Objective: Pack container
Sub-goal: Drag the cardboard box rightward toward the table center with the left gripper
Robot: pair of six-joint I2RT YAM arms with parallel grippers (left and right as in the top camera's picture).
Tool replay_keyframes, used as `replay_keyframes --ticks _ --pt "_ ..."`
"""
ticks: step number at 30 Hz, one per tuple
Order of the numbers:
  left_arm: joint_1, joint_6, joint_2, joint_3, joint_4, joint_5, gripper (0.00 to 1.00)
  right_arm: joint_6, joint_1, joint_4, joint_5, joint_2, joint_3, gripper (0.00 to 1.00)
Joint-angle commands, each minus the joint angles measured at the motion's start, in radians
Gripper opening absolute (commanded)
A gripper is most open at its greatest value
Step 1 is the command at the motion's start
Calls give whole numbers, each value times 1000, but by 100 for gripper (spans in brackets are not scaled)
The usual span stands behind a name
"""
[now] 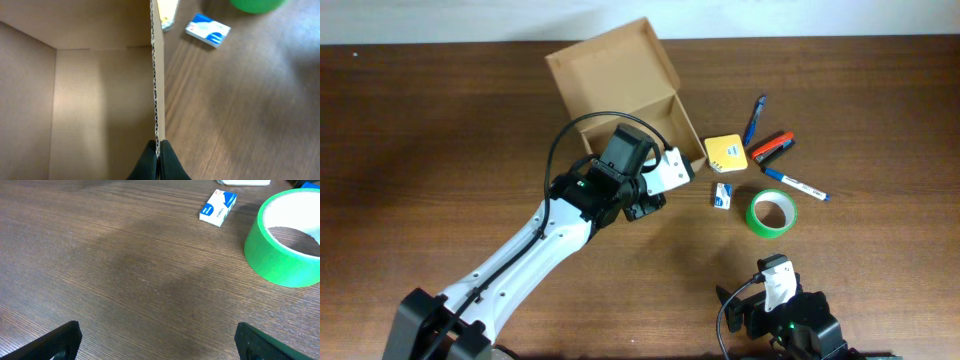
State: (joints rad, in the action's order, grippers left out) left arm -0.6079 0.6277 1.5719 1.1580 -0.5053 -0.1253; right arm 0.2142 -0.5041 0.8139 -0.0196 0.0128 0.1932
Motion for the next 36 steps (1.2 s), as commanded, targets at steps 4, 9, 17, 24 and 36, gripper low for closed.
replay_keyframes --ticks 4,9,17,24,36 --pt "-5 136 -20 23 -37 -60 2 11 -9 -3 -2 -10 -7 99" --pt "1 201 -20 23 -137 -71 1 11 -9 -3 -2 -10 -7 99" --pt "89 241 -20 23 -163 -281 1 11 -9 -3 -2 -10 -7 99" --pt "165 288 -20 23 -162 -380 2 11 -9 -3 -2 -10 -7 99" --pt "166 439 -14 23 -213 -370 2 11 -9 -3 -2 -10 -7 99"
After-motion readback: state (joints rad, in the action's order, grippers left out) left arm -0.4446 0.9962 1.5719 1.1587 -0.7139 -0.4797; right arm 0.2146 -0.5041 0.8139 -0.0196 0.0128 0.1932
